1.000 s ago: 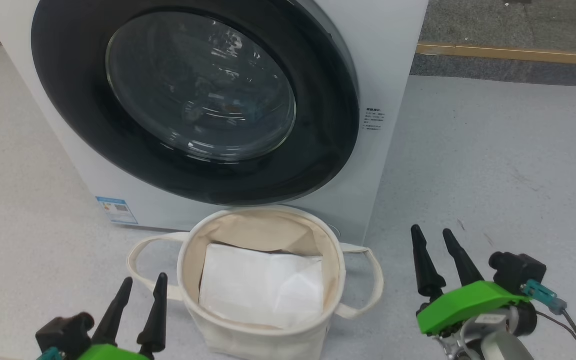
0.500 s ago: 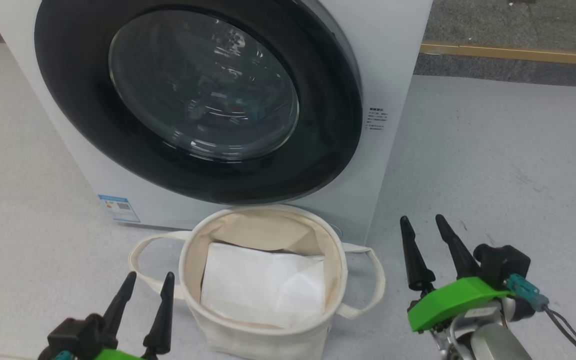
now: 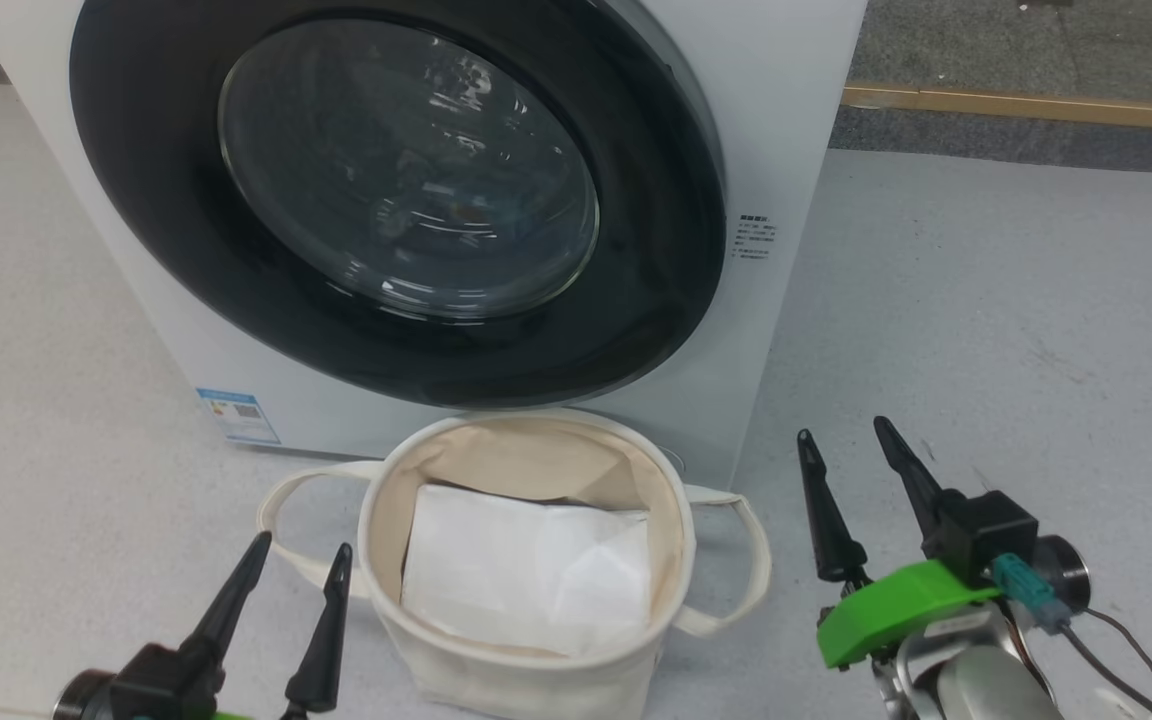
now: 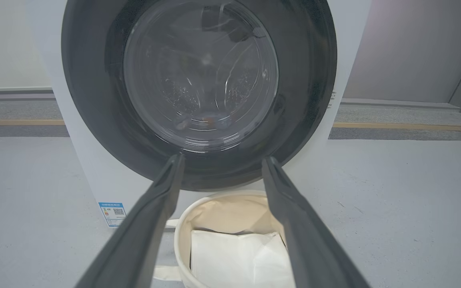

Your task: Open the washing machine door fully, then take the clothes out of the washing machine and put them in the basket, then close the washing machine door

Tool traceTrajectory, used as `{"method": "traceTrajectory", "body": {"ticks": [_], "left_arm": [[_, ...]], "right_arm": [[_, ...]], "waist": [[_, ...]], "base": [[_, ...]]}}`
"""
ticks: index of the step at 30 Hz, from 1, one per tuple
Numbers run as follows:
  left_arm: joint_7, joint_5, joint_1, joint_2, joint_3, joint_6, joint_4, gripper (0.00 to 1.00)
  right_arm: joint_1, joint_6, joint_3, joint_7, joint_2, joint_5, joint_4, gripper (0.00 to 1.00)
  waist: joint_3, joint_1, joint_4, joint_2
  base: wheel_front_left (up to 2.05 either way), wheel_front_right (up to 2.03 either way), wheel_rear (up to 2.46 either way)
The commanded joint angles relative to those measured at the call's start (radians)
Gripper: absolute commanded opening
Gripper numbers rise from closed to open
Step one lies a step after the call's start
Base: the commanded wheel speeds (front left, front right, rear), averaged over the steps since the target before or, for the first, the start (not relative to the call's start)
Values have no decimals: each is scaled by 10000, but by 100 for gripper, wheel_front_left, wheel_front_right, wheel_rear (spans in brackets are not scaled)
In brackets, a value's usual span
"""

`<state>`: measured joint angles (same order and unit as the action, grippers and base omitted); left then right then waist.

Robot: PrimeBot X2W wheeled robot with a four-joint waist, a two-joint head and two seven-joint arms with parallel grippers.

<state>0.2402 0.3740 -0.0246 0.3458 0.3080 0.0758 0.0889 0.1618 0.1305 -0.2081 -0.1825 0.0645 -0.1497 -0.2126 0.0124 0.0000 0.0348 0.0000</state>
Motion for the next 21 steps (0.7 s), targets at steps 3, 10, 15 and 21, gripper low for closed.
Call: {"method": "traceTrajectory", "body": {"ticks": [3, 10, 15, 21], "left_arm": [[216, -400, -538, 365, -353, 119, -415, 100], [216, -408, -433, 357, -455, 180, -377, 100], [216, -395, -358, 351, -501, 192, -372, 100], [216, -363, -314, 329, -546, 194, -400, 100]], "right_arm": [[439, 2, -288, -173, 27, 458, 449, 100], [380, 2, -165, -141, 8, 434, 438, 100], [330, 2, -24, -111, -3, 464, 462, 100], [319, 2, 82, -98, -37, 360, 499, 100]], "waist": [[-8, 0, -20, 0], [-76, 0, -6, 0], [-97, 0, 19, 0], [-41, 0, 41, 0]], "base": [[0, 0, 0], [0, 0, 0], [0, 0, 0], [0, 0, 0]]}}
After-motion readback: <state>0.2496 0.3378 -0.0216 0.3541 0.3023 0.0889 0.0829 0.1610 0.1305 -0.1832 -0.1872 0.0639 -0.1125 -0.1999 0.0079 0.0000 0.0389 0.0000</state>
